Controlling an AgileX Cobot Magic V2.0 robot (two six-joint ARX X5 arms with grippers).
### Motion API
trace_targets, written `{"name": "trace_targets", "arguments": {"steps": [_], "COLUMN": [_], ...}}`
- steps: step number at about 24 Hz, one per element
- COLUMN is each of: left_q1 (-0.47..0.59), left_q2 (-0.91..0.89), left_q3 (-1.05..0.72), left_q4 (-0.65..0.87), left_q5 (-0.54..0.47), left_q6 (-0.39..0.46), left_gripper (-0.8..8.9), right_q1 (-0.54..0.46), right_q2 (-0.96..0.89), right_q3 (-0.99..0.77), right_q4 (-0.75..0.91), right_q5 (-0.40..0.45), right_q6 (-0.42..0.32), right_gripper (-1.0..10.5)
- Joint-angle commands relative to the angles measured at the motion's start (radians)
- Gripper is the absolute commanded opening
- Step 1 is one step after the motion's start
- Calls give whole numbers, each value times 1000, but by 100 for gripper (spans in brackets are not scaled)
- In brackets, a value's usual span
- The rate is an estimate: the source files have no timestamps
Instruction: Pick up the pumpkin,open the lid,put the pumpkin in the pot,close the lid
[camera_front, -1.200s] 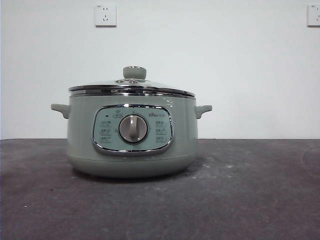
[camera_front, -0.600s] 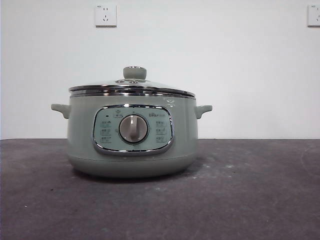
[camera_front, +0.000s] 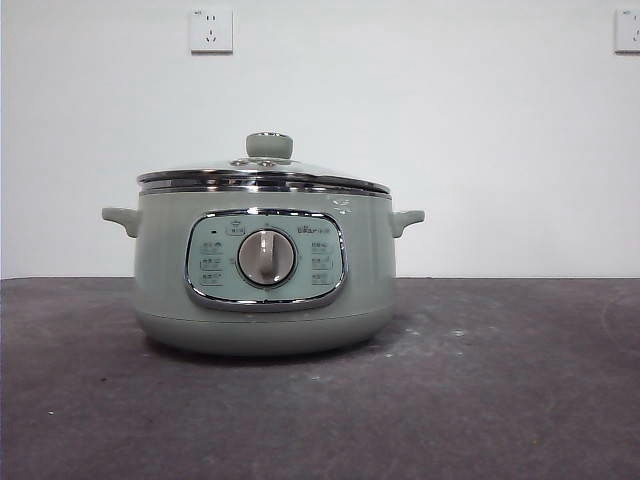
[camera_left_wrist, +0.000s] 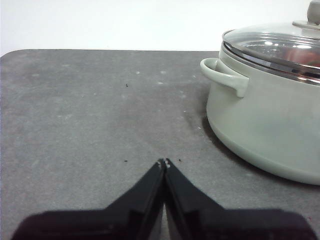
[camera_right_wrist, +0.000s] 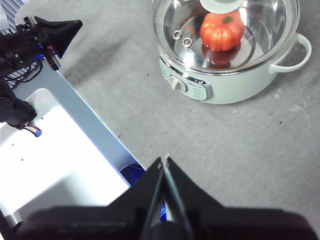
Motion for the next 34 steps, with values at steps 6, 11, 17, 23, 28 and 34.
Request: {"name": "trace_targets", "arguments": {"steps": [6,11,17,23,28,34], "left_q1": [3,3,3,3,3,3], "left_q2": [-3,-3,-3,-3,-3,-3], "left_q3": [-16,-16,-16,-16,-16,-16], "left_q4": [0,0,1,1,1,1], "left_q5": [-2,-2,-2,-2,-2,-2], "left_q6": [-6,-6,-6,-6,-6,-6], "left_gripper": [-3,-3,-3,-3,-3,-3], "right_q1": [2,-51,-372,-523,-545,-551], "right_q2": [-2,-34,-268,-585,-764,-933], "right_q3": [0,0,-131,-606,-938,-1256], "right_q4": [-16,35,429,874,1103,1218], "right_q5": [0,31,-134,-47,-48,-45], "right_q6": [8,-42,-47,-106,-99,-77], "right_gripper": [0,0,0,0,0,0]}}
